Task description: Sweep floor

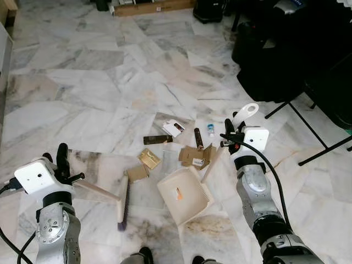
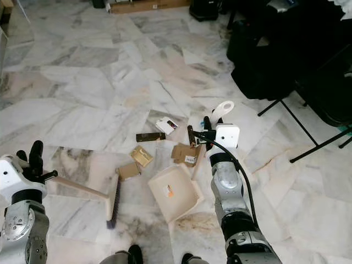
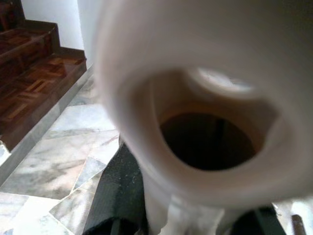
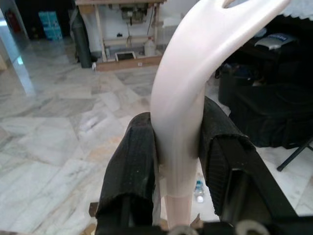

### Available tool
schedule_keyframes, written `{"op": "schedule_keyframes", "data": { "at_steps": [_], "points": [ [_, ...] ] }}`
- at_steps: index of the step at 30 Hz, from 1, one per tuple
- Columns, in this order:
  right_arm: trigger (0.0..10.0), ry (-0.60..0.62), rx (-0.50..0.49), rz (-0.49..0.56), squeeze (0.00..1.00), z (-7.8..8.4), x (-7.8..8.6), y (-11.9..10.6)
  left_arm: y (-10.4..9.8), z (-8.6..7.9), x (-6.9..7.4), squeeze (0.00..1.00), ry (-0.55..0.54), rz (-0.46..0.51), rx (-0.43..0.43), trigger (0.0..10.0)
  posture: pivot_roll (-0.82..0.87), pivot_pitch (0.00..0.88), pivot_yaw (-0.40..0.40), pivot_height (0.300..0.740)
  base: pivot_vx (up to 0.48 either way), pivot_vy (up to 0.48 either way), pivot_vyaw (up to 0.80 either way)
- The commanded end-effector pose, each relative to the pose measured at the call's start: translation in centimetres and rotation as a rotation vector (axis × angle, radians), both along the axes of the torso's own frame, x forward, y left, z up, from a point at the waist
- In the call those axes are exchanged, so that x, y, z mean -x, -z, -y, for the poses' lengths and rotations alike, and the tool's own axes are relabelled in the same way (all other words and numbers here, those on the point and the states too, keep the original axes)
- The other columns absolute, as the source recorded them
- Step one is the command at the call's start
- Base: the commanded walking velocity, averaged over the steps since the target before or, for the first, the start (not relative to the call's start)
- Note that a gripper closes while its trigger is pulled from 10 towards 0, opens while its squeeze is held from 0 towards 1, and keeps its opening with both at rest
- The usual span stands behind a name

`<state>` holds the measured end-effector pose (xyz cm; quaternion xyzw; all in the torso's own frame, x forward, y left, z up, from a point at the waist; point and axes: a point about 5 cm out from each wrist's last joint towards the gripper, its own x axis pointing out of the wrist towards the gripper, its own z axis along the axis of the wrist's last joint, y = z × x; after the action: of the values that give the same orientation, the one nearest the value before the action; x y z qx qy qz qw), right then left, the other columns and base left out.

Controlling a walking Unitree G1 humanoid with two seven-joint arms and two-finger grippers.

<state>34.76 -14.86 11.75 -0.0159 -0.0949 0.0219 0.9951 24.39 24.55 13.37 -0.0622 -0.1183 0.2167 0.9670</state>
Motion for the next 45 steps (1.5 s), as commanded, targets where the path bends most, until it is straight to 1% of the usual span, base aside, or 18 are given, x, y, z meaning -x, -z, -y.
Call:
{"op": "schedule_keyframes", "data": {
  "at_steps": [1,9,14,20,28,35,45],
  "points": [
    [10.0,-0.012,0.01,0.028,0.0,-0.2,-0.1,-0.6,-0.4,-0.6,0.3,0.0,-0.034,0.029,-0.015,10.0,0.01,0.199,-0.038,0.74,0.322,0.0,0.0],
    [10.0,-0.016,0.001,0.031,0.0,-0.3,0.0,-0.6,-0.7,-0.9,0.3,0.0,-0.062,0.044,-0.026,10.0,0.01,0.185,-0.036,0.74,0.329,0.0,0.16],
    [10.0,-0.026,0.014,0.031,0.0,-0.4,0.1,-0.5,-1.0,-1.6,0.4,0.0,-0.096,0.056,-0.033,10.0,0.01,0.178,-0.036,0.74,0.336,0.0,0.09],
    [10.0,-0.039,0.016,0.03,0.0,-0.6,0.1,-0.5,-1.1,-1.8,0.4,0.0,-0.116,0.062,-0.038,10.0,0.01,0.186,-0.037,0.74,0.317,0.0,0.73],
    [10.0,-0.038,0.009,0.03,0.0,-0.6,0.1,-0.5,-1.1,-1.9,0.5,0.0,-0.132,0.067,-0.038,10.0,0.01,0.192,-0.039,0.74,0.0,0.0,0.71],
    [10.0,-0.026,0.004,0.026,0.0,-0.3,0.0,-0.5,-0.9,-1.8,0.4,0.0,-0.126,0.061,-0.035,10.0,0.01,0.2,-0.042,0.74,0.0,0.0,0.0],
    [10.0,-0.004,-0.024,0.003,0.0,-0.2,-0.2,-0.4,-0.7,-1.4,0.3,0.0,-0.092,0.055,-0.022,10.0,0.01,0.204,-0.041,0.74,0.276,0.0,-0.08]
  ]
}}
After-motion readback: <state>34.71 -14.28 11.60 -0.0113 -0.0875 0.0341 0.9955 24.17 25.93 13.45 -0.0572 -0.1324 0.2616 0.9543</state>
